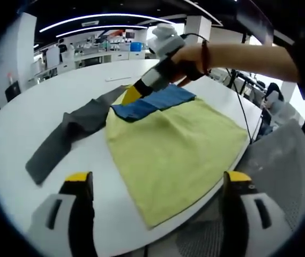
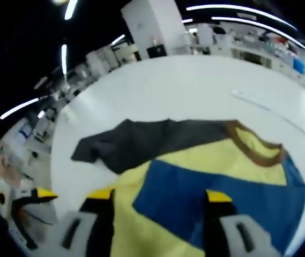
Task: Fold the garment on the visible template until the final outline fits inside the template.
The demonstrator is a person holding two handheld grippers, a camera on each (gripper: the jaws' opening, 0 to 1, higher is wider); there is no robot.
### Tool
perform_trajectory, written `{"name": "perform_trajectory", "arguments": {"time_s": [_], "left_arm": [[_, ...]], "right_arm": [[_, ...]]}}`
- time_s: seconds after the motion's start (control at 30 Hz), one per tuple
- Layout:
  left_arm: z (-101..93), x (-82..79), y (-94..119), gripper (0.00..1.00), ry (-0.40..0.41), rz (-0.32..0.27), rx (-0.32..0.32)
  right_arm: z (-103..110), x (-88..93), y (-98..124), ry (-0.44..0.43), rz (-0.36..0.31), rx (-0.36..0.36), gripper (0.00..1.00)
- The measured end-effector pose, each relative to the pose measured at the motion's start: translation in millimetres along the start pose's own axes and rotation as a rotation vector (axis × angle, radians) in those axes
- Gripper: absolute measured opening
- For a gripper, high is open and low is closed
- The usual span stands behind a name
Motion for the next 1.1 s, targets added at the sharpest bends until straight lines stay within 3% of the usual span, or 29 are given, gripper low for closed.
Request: {"name": "perform_trajectory", "arguments": {"time_s": [0.13, 0.33, 0.77, 0.87, 1.1], "left_arm": [[0.5, 0.0, 0, 0.99, 0.0, -0.001, -0.002], [3.6, -0.9, 2, 0.99, 0.004, -0.008, -0.022], [4.6, 0.9, 2, 0.99, 0.006, -0.002, -0.019], [4.6, -1.2, 2, 0.99, -0.005, -0.011, -0.028], [2.7, -2.7, 2, 0.99, -0.005, -0.018, -0.019]], "right_arm": [[-8, 3.7, 8, 0.016, -0.013, 0.02, 0.88], [-20, 9.9, 26, 0.045, -0.03, 0.028, 0.99], [-70, 41.4, 76, -0.003, -0.051, 0.131, 0.99], [-84, 48.4, 91, -0.017, -0.069, 0.185, 0.99], [-101, 58.7, 115, -0.033, -0.11, 0.226, 0.9]]}}
Point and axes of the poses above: the point that each gripper's makers call its tool centre point, and the gripper's own axes: y roughly backward along the fingers, z roughly to its left, x roughly out of its underside, the point moved 5 cm from there along y, roughly backward along the fingers, and after that the axes turned 4 degrees about -x, right-handed, at the moved point
